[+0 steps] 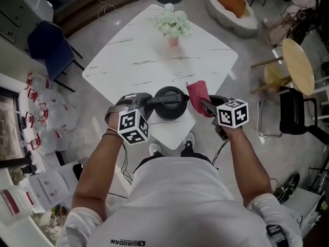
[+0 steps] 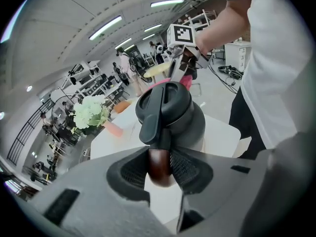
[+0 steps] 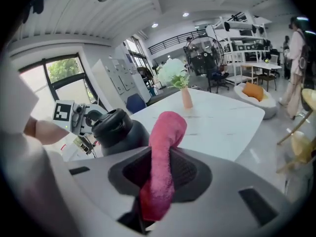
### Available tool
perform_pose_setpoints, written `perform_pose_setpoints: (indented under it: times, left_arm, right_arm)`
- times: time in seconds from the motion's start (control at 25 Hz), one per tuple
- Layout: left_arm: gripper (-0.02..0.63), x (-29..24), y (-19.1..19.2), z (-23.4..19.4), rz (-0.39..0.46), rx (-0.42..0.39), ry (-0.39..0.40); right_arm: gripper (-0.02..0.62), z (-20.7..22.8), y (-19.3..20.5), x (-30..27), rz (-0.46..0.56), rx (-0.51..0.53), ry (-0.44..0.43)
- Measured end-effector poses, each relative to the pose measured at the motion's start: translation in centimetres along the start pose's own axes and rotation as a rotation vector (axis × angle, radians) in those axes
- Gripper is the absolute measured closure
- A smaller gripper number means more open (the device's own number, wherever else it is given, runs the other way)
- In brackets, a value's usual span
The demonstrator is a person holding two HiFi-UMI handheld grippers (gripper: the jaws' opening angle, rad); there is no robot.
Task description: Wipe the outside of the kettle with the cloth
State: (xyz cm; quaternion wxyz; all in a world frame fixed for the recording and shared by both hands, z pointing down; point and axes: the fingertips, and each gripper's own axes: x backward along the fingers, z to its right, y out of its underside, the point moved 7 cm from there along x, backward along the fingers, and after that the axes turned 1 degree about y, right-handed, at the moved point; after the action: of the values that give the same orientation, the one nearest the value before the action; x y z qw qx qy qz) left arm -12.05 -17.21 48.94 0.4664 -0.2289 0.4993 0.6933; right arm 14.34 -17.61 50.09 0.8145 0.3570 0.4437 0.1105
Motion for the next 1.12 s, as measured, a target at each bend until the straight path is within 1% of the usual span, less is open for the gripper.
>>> perform_pose_setpoints:
  times: [0.2,0.36,0.44,0.56,0.64,0.68,0.76,0.88,0.96,1.04,1.12]
  left_arm:
    - [0.479,0.0,0.2,-0.2,0.038,-0.013,0.04]
    - [0.468,0.5,0.3,-0.3,0.091,-0.044,0.04]
    - [0.449,1.1,0.3,-0.7,0.131,-0.041,0.045]
    - [0.388,2.3,0.3,-1.1,0.197,-0.023,0.059]
    - [0.38,3.3,0.5,-0.9,0.233,0.0,0.062]
    - [0.377,3.8,0.6,-0.7,0.25,0.027,0.062]
    - [0.377,4.9,1.0,-0.3,0.289,0.117,0.05]
    - [0.379,7.0,1.8,0.5,0.365,0.315,0.019]
    - [0.381,8.2,2.0,1.4,0.417,0.451,0.007]
    - [0.397,8.8,2.3,2.5,0.456,0.585,-0.007]
    - [0.413,9.2,2.2,3.6,0.49,0.711,-0.025]
  right_arm:
    - [0.495,-1.2,0.8,1.5,0.053,-0.059,0.056]
    - [0.495,-2.8,1.7,2.7,0.11,-0.127,0.089]
    - [0.495,-3.5,2.3,3.3,0.142,-0.162,0.115]
    - [0.494,-4.2,3.5,4.0,0.186,-0.227,0.144]
    - [0.494,-4.9,4.4,4.6,0.22,-0.27,0.146]
    - [0.495,-5.3,4.8,4.8,0.237,-0.288,0.143]
    - [0.495,-6.0,5.3,5.3,0.275,-0.316,0.133]
    - [0.495,-7.0,5.8,6.1,0.338,-0.367,0.102]
    - [0.495,-7.4,6.0,6.4,0.359,-0.395,0.074]
    - [0.495,-7.5,6.2,6.5,0.355,-0.386,0.063]
    - [0.495,-7.5,6.4,6.8,0.344,-0.356,0.063]
